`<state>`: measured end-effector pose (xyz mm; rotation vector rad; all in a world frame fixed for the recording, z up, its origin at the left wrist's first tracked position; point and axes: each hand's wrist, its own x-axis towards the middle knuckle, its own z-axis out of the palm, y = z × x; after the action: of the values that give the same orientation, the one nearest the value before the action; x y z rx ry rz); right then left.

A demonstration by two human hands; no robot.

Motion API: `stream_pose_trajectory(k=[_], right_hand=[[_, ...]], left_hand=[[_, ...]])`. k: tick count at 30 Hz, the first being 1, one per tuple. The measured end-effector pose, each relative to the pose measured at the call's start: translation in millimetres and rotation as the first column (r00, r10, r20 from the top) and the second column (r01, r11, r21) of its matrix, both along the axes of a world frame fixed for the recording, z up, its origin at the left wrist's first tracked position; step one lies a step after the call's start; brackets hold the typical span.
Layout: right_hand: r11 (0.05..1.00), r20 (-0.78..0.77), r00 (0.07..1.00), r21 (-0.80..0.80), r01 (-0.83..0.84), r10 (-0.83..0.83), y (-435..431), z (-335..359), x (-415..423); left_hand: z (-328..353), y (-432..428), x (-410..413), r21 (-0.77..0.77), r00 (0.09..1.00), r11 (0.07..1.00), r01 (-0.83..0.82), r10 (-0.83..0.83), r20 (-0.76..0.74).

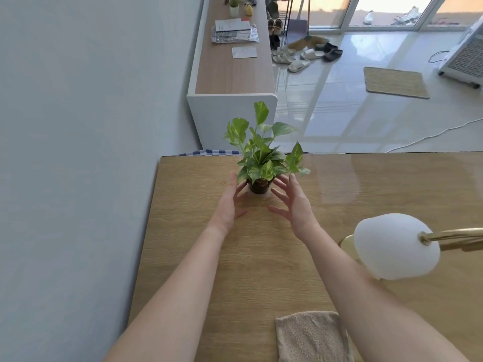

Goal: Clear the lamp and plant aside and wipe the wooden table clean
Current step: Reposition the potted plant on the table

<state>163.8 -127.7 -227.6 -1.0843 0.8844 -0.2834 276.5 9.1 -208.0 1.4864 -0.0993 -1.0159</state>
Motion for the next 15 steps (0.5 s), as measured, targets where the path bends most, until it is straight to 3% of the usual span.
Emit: stream_pose_trajectory(k=[15], right_hand=[[0.973, 0.021, 0.973, 0.025, -0.230, 0.229, 27, 42, -55]], left_hand=[[38, 49, -34, -0.054, 0.999, 0.998, 0.026, -0.028, -0.035]])
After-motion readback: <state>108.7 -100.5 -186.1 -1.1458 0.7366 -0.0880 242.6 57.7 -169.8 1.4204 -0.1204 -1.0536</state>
